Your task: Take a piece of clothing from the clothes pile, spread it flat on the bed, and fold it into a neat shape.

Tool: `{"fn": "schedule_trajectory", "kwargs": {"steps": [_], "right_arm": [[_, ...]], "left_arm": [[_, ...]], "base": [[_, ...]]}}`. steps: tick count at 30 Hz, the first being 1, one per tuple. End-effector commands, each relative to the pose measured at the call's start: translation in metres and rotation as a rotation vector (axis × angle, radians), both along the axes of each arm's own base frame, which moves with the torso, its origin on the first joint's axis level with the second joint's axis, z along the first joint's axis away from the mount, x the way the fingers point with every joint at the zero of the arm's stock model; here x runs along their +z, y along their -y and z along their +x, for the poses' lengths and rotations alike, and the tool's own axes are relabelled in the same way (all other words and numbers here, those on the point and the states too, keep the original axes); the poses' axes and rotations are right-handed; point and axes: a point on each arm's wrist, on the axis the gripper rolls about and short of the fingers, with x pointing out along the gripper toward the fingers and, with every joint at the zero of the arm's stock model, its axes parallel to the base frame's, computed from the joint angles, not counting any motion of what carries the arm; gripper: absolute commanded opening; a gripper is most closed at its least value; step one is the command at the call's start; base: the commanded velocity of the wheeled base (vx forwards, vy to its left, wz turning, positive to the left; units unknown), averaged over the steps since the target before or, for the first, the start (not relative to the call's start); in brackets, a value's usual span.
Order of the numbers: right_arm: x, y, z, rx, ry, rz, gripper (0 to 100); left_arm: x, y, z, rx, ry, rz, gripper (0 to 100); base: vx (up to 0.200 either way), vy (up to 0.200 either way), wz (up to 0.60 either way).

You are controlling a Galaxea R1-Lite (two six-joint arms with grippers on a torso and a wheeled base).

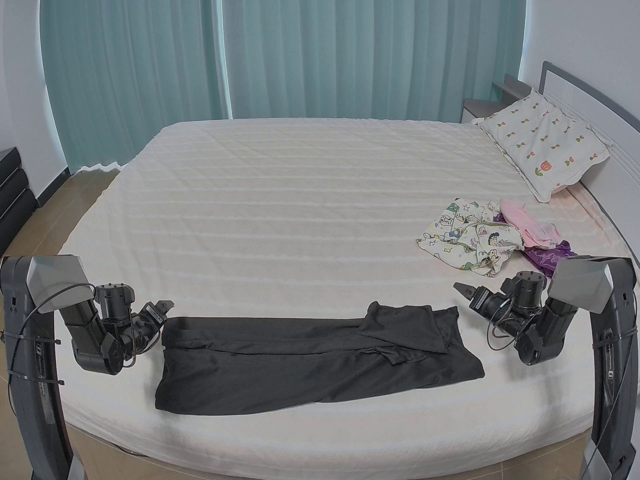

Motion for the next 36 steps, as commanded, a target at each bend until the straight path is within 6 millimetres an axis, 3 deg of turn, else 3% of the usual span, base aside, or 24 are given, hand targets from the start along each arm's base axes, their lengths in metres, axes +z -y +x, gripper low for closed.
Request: {"fn": "schedule_trajectory", "kwargs": {"steps": [1,6,12,17,22,24,31,36], "right_arm": [[0.038,-0.002,0.006,-0.019,0.067,0.011,100],[0.055,-0.008,0.001,-0.034,0.051,0.001,100],[0.038,0.016,-0.055,-0.142,-0.085,-0.010,100],[0.024,0.013,-0.102,-0.153,-0.127,0.036,100],[0.025,0.005,-0.111,-0.152,-0.169,0.098,100],[0.022,0.002,-0.113,-0.196,-0.203,0.210,100],[0.017,-0.014,-0.118,-0.155,-0.238,0.213,100],[0.007,-0.011,-0.120,-0.174,-0.273,0.209,100]], "left_arm": [[0.039,0.000,-0.011,0.015,0.072,-0.053,100],[0.049,0.005,-0.022,-0.041,0.073,-0.072,100],[0.049,0.012,-0.037,-0.115,0.027,-0.011,100],[0.035,0.022,-0.053,-0.290,-0.068,0.028,100],[0.031,0.022,-0.053,-0.333,-0.108,0.057,100],[0.025,0.023,-0.053,-0.357,-0.128,0.070,100],[0.004,0.028,-0.059,-0.426,-0.202,0.181,100],[-0.010,0.032,-0.054,-0.383,-0.233,0.239,100]], "base": [[0.000,0.000,0.00],[0.000,0.000,0.00],[0.000,0.000,0.00],[0.000,0.000,0.00],[0.000,0.000,0.00],[0.000,0.000,0.00],[0.000,0.000,0.00],[0.000,0.000,0.00]]}}
